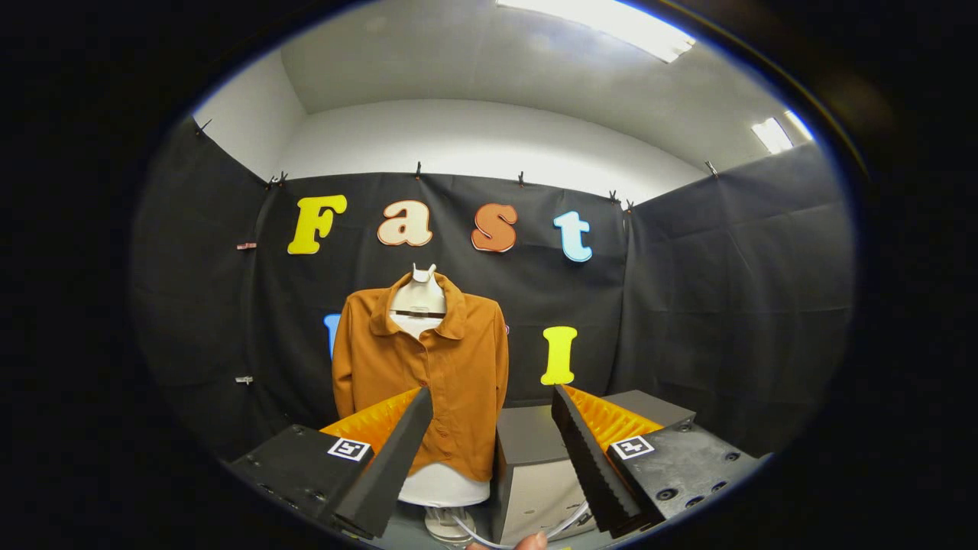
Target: Iron the clothes twice with a garment steamer, once on the left side and once on the right side.
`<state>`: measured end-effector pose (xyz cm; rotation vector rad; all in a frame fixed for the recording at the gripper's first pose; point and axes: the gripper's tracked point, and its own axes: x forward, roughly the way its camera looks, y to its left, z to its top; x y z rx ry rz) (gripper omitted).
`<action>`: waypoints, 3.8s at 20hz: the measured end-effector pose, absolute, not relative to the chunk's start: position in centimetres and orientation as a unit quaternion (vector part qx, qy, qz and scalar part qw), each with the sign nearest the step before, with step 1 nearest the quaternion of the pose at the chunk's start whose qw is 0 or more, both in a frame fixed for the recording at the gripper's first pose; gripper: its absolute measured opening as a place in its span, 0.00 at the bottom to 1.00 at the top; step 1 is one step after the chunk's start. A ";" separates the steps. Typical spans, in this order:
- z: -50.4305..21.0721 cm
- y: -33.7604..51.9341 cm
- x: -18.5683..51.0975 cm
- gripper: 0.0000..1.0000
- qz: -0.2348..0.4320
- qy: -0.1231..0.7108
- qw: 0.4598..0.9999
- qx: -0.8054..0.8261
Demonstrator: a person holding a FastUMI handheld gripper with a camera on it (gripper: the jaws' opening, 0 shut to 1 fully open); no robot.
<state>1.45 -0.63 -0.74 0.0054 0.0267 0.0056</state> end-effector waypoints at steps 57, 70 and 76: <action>-17.3 -19.2 23.8 0.26 0.034 0.253 0.965 0.058; -17.5 1.5 21.5 0.26 0.082 0.201 0.976 0.025; -21.6 4.6 24.3 0.26 0.070 0.210 0.975 0.008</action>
